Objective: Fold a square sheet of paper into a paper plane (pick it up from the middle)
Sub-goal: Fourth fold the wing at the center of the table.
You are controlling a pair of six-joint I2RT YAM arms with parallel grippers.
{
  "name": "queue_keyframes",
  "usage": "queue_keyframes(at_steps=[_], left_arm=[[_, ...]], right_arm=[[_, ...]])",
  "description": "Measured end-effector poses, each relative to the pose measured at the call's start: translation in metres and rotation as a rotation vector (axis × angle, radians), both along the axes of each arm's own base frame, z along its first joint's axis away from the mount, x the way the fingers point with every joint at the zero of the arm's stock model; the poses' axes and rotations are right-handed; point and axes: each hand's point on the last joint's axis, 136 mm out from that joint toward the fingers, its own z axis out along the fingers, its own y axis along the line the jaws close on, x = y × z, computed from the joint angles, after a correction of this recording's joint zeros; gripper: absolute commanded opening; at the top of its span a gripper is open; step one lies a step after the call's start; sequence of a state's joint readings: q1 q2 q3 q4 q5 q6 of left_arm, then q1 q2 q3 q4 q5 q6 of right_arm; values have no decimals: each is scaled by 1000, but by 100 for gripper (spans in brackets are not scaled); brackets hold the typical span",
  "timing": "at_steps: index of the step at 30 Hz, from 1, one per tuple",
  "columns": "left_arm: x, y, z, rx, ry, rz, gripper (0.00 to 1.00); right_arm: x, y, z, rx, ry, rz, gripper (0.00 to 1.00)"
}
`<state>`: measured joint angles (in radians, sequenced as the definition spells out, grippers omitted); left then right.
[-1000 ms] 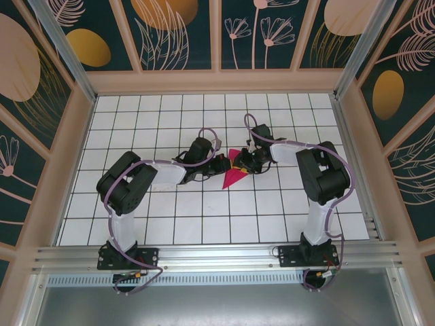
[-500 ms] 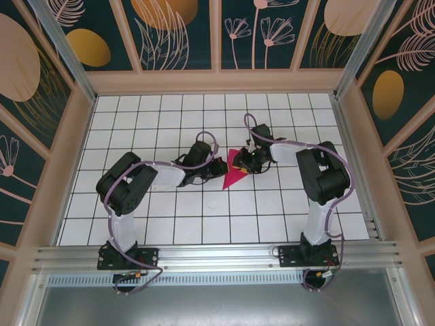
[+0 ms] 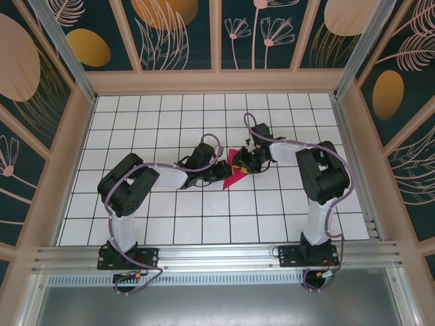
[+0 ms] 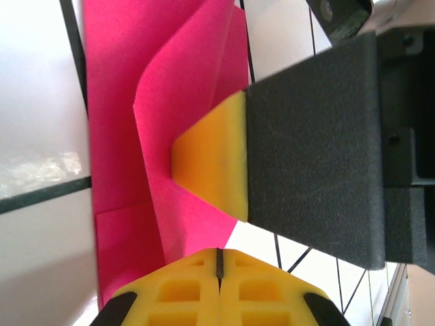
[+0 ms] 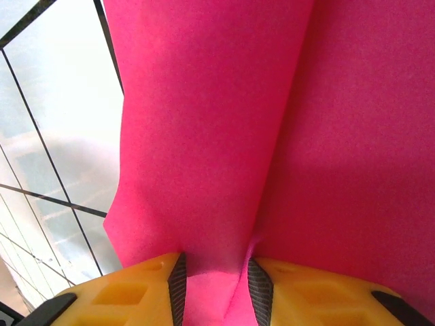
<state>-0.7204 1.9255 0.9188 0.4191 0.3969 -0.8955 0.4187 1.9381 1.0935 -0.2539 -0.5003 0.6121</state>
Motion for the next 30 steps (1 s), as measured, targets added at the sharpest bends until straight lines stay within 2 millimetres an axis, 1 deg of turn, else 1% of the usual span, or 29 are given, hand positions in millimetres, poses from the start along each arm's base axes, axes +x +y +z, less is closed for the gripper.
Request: queue_keyframes(at_steps=[3, 8, 12, 20, 30], left_arm=[[0, 2, -3, 18, 5, 9, 3], [2, 11, -13, 71, 15, 47, 2], [5, 14, -15, 96, 12, 67, 3], [8, 14, -15, 105, 13, 73, 3], [6, 13, -18, 105, 23, 64, 3]], right_arm=[[0, 0, 0, 1, 2, -2, 38], [0, 0, 0, 1, 3, -3, 38], [0, 0, 0, 1, 3, -3, 38], [0, 0, 0, 1, 3, -2, 37], [0, 0, 0, 0, 4, -2, 36]])
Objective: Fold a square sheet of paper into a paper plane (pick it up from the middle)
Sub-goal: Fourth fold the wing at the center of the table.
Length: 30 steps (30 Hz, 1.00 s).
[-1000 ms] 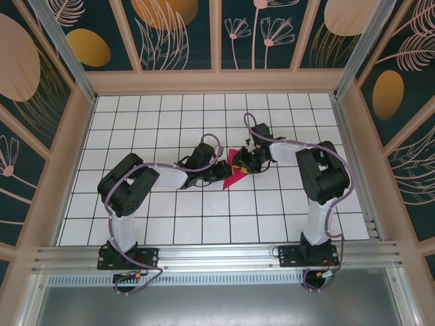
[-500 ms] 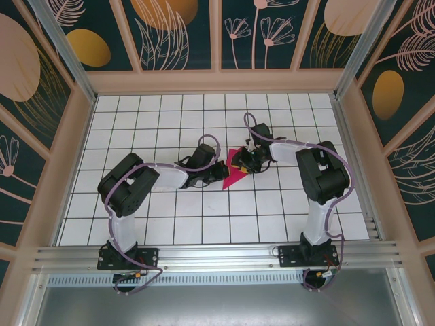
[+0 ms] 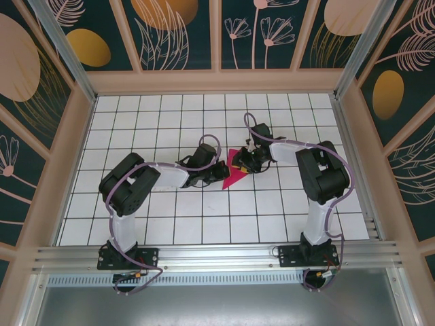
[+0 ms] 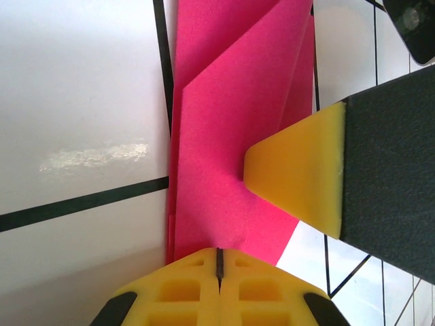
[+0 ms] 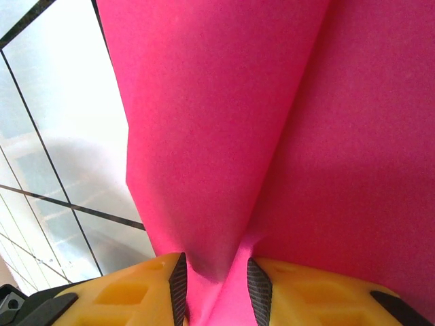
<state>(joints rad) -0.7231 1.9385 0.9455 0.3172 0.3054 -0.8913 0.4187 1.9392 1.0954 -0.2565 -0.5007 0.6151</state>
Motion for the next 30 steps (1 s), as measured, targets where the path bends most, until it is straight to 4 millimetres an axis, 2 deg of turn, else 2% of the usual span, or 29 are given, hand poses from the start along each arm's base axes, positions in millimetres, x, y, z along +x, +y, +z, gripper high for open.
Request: queue_keyframes(at_steps=[24, 30], left_arm=[[1, 1, -6, 19, 12, 8, 2], [2, 3, -7, 23, 19, 22, 1]], right_arm=[[0, 0, 0, 0, 2, 1, 36], [3, 2, 10, 12, -22, 7, 36]])
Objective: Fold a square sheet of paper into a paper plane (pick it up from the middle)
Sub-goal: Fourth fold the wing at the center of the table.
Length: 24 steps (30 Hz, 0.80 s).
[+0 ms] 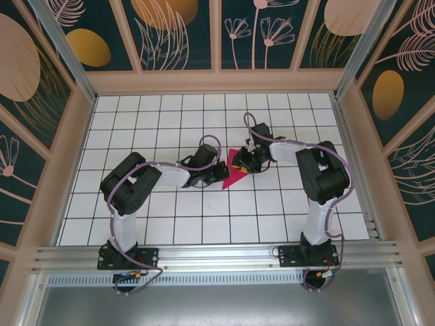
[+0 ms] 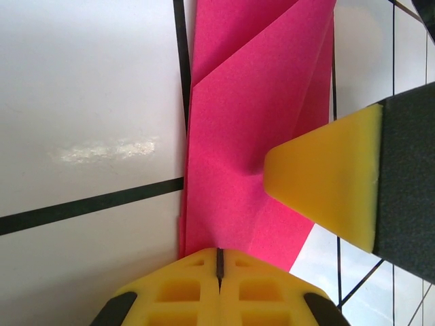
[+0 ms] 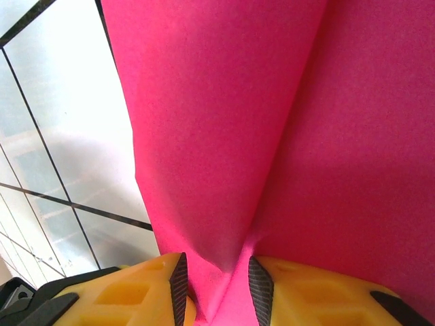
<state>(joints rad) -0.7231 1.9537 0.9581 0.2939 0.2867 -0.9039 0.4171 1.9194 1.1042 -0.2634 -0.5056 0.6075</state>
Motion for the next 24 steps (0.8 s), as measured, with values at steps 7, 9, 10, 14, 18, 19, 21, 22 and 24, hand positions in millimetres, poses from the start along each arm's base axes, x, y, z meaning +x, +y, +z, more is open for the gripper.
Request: queue_keyframes(at_steps=[7, 9, 10, 14, 18, 19, 21, 22, 24], left_arm=[[0, 0, 0, -3, 5, 5, 0], [0, 0, -1, -3, 7, 4, 0], [0, 0, 0, -4, 7, 2, 0], [-1, -1, -1, -7, 11, -3, 0], [-1, -2, -1, -4, 19, -5, 0], [-1, -1, -1, -3, 20, -5, 0], [-1, -2, -1, -2, 22, -5, 0], [-1, -2, -1, -1, 23, -5, 0], [-1, -1, -1, 0, 24, -5, 0]], right_arm=[[9, -16, 13, 1, -45, -31, 36], [15, -25, 24, 10, -77, -47, 36], [17, -26, 30, 16, -97, -49, 34], [23, -18, 52, 69, -183, -1, 16], [17, -6, 51, 107, -186, 55, 6], [16, -2, 49, 115, -183, 68, 5], [11, 5, 42, 132, -163, 95, 4], [8, 7, 37, 138, -150, 107, 4], [3, 12, 29, 149, -128, 130, 4]])
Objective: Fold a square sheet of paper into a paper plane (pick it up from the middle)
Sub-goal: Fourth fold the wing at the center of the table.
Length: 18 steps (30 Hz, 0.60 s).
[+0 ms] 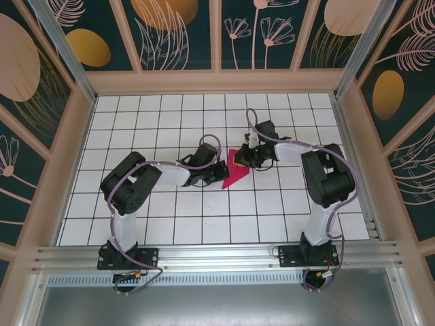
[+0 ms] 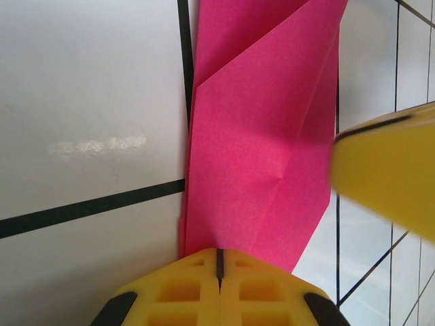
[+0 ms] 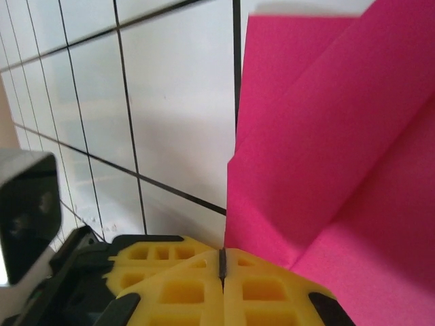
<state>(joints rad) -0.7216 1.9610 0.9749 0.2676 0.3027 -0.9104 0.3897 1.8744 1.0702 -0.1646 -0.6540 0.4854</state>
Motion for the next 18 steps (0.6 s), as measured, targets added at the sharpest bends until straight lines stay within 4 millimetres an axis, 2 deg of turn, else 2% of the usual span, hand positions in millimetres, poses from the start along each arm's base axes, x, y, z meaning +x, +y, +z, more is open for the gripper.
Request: queue_keyframes(at_steps=[8, 15, 18], left_arm=[[1, -1, 0, 4, 8, 0, 0], [1, -1, 0, 9, 13, 0, 0], [2, -1, 0, 8, 11, 0, 0]], right_arm=[[-11, 2, -30, -16, 53, 45, 2], [-5, -2, -31, -19, 23, 65, 2], [5, -6, -30, -17, 12, 53, 2]])
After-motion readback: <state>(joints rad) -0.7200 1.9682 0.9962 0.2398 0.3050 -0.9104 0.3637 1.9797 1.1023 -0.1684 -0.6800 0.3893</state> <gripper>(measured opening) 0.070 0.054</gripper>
